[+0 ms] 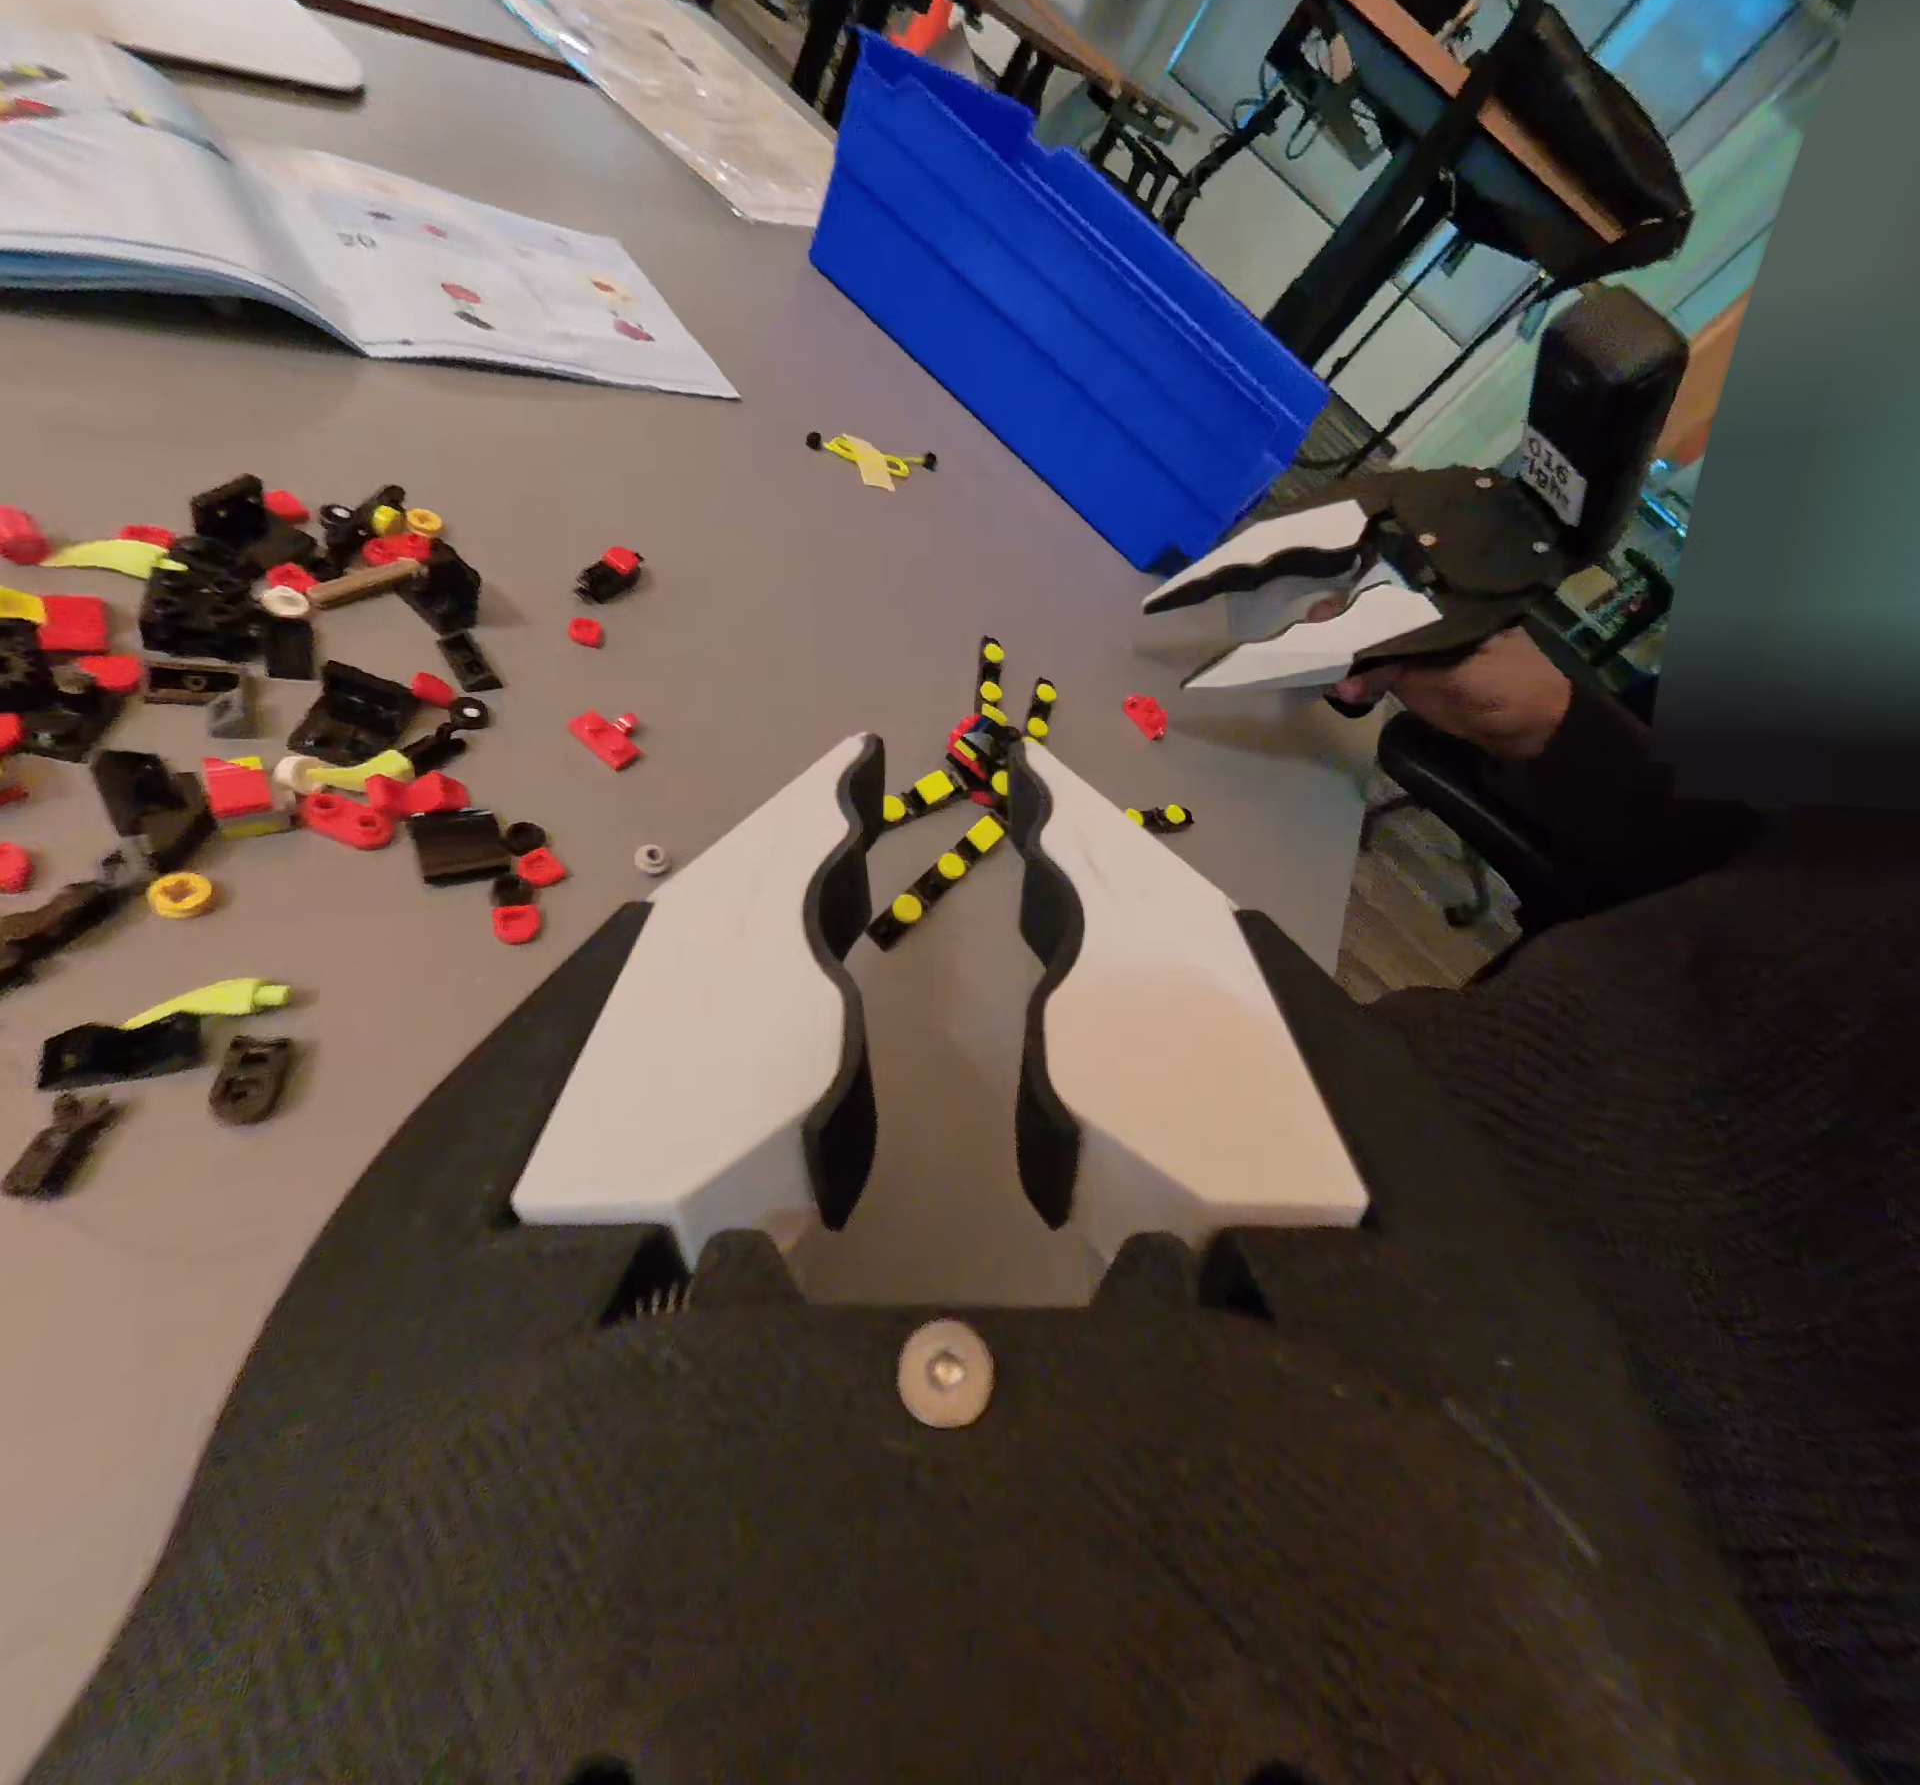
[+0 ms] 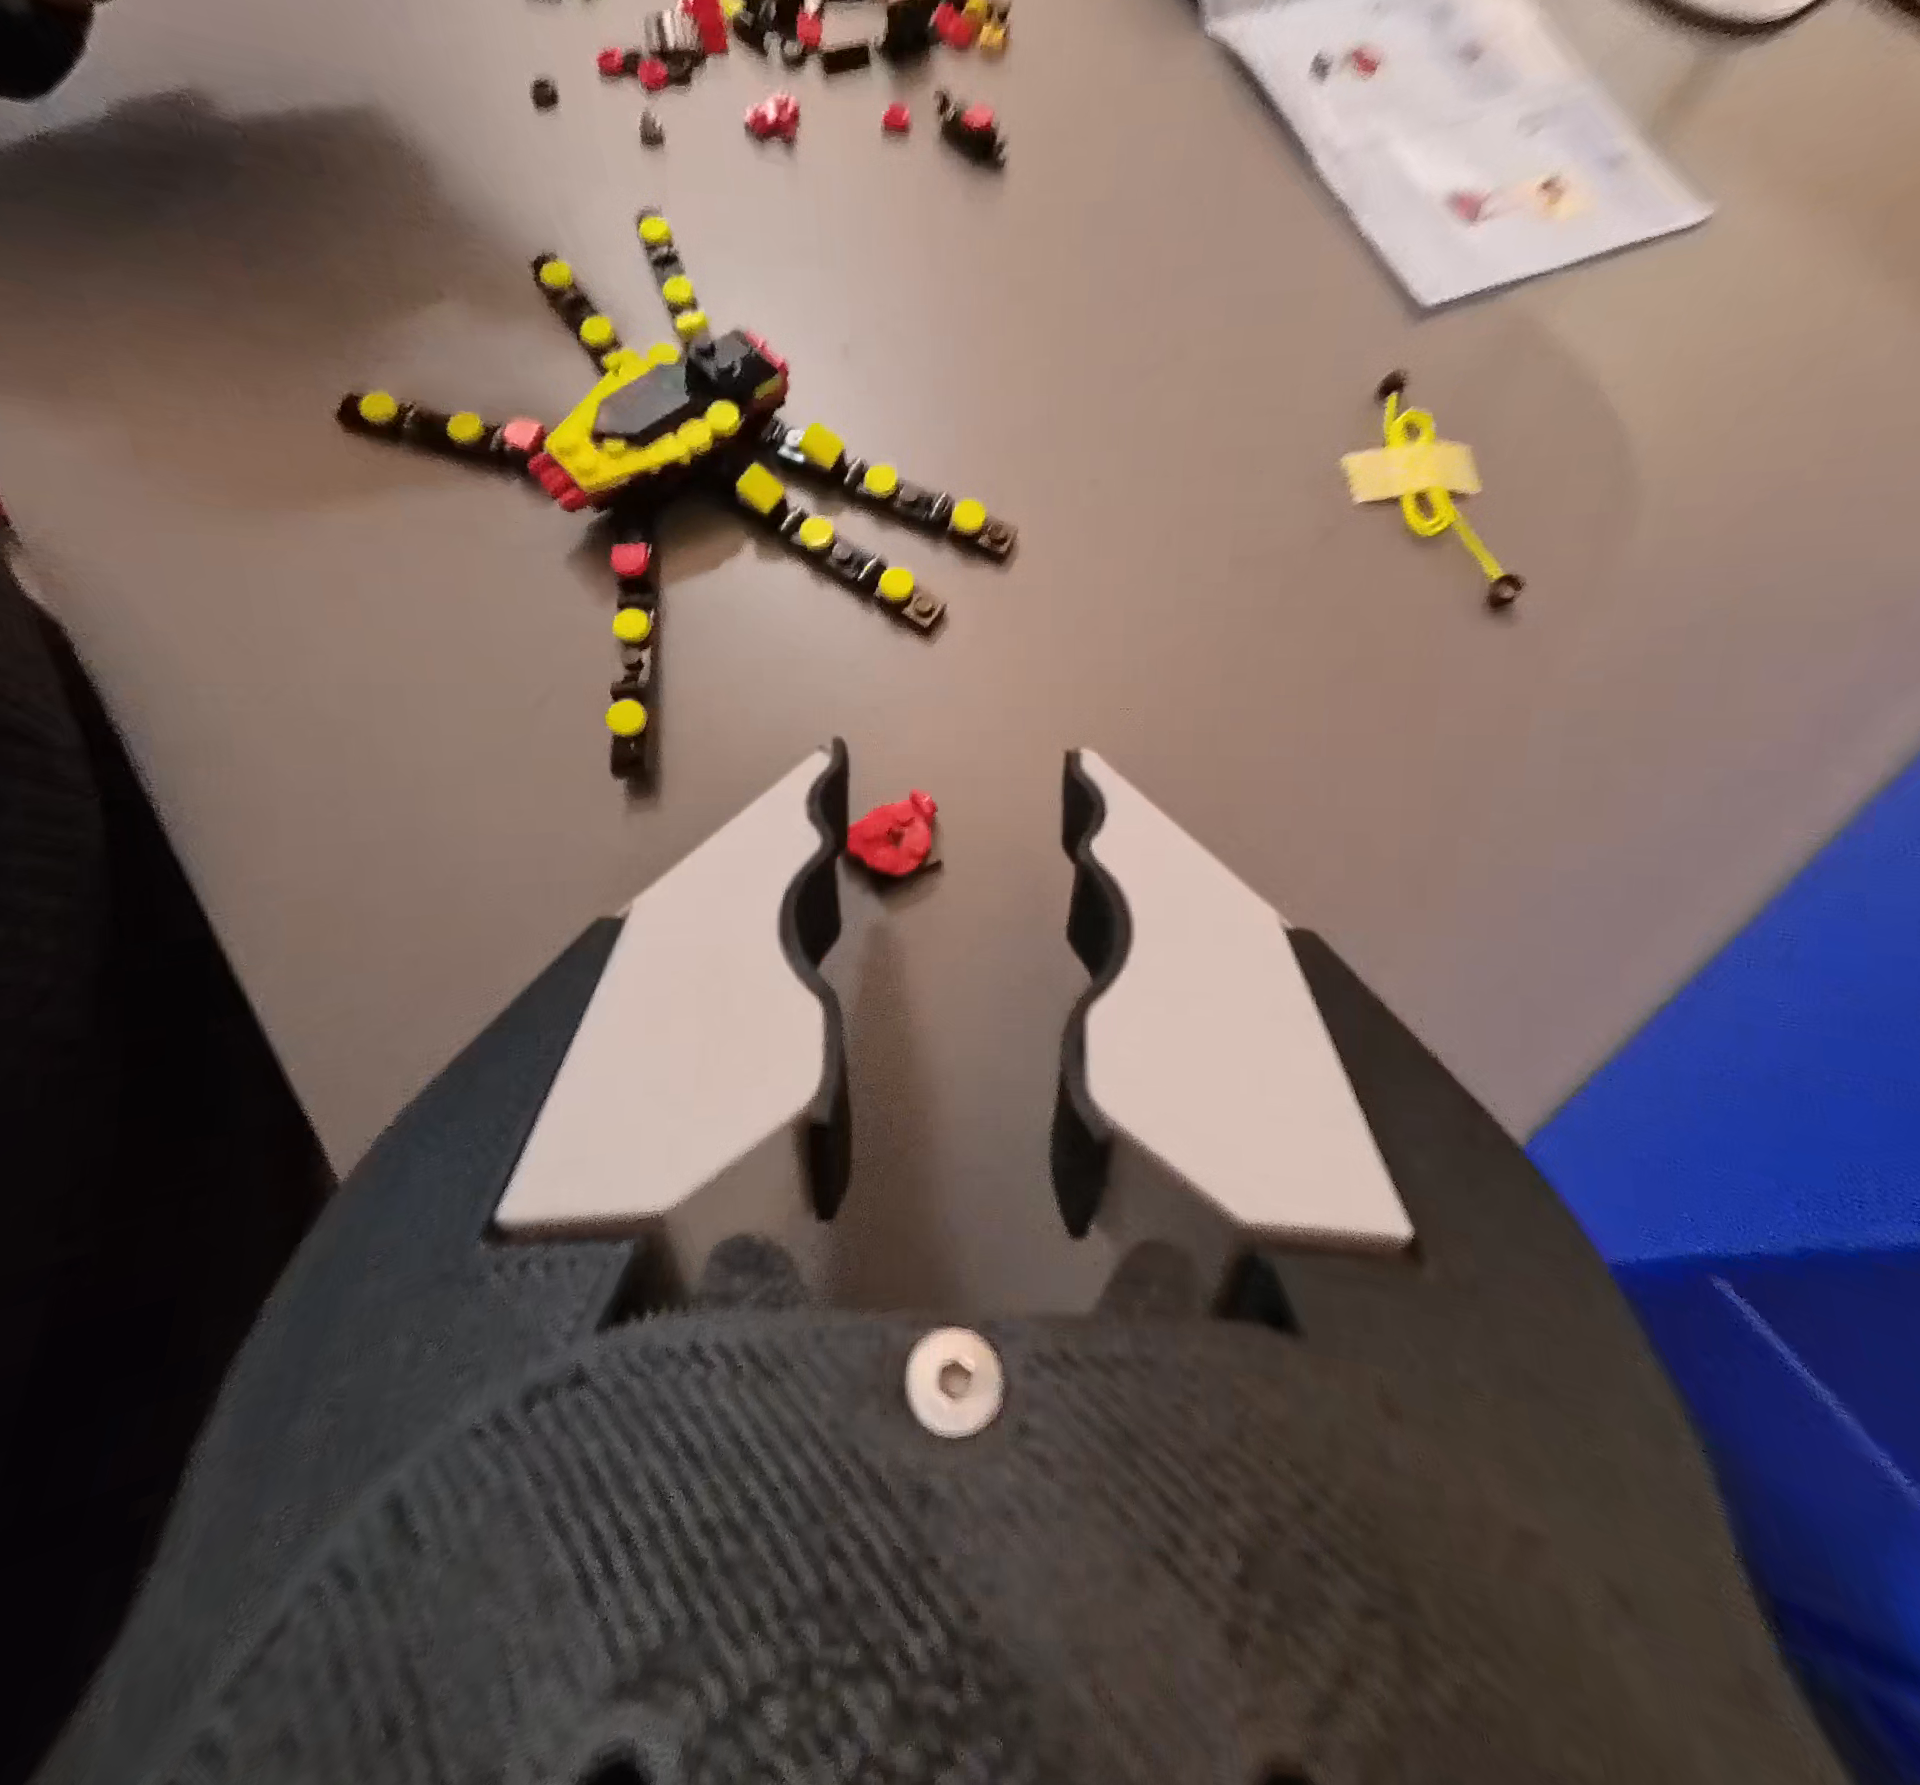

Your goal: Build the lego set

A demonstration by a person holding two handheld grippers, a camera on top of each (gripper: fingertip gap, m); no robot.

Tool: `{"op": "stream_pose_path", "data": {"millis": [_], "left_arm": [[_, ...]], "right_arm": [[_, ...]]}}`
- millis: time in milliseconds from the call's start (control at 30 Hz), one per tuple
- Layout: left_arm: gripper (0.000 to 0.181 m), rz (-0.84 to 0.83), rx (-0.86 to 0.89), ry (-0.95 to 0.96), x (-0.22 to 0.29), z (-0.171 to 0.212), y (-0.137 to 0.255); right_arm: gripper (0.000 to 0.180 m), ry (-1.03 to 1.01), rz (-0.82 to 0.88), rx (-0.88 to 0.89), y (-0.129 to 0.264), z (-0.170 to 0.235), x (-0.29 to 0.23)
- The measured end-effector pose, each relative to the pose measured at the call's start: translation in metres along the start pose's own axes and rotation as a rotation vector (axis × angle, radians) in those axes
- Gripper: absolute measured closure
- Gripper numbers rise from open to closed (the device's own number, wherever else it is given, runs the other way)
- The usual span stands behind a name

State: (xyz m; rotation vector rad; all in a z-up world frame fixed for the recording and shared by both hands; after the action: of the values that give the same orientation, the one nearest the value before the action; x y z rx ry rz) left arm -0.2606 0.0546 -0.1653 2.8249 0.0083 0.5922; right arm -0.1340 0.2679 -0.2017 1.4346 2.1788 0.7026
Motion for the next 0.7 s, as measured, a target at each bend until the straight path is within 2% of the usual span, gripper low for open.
{"op": "stream_pose_path", "data": {"millis": [233, 300, 400, 533, 700], "left_arm": [[0.161, -0.032, -0.108, -0.172, 0.002, 0.014, -0.013], [0.16, -0.011, -0.118, -0.162, 0.004, 0.017, -0.015], [0.158, 0.036, -0.107, -0.085, 0.006, 0.016, -0.016], [0.158, 0.039, -0.07, -0.022, 0.001, 0.011, -0.012], [0.157, 0.047, -0.068, 0.0, -0.001, 0.011, -0.011]], "right_arm": [[0.133, -0.024, -0.023, -0.004, -0.006, -0.001, -0.006], [0.129, -0.034, 0.038, 0.005, -0.006, -0.002, 0.004], [0.132, -0.045, 0.084, 0.04, -0.003, -0.003, 0.016], [0.144, -0.062, -0.007, 0.045, 0.0, -0.002, 0.011], [0.147, -0.011, -0.127, -0.021, 0.002, 0.011, -0.002]]}}
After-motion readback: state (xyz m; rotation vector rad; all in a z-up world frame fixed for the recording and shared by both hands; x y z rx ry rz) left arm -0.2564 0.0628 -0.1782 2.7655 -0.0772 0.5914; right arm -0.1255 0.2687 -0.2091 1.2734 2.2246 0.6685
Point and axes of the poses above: each gripper's, where its closed fingertips meet, y back along the fingers, z out of its underside, x = y × z across the jaws, the point moved 3 cm from there along y, back along the fingers, and after that the axes turned 8 degrees about -y, right-handed, at the moved point
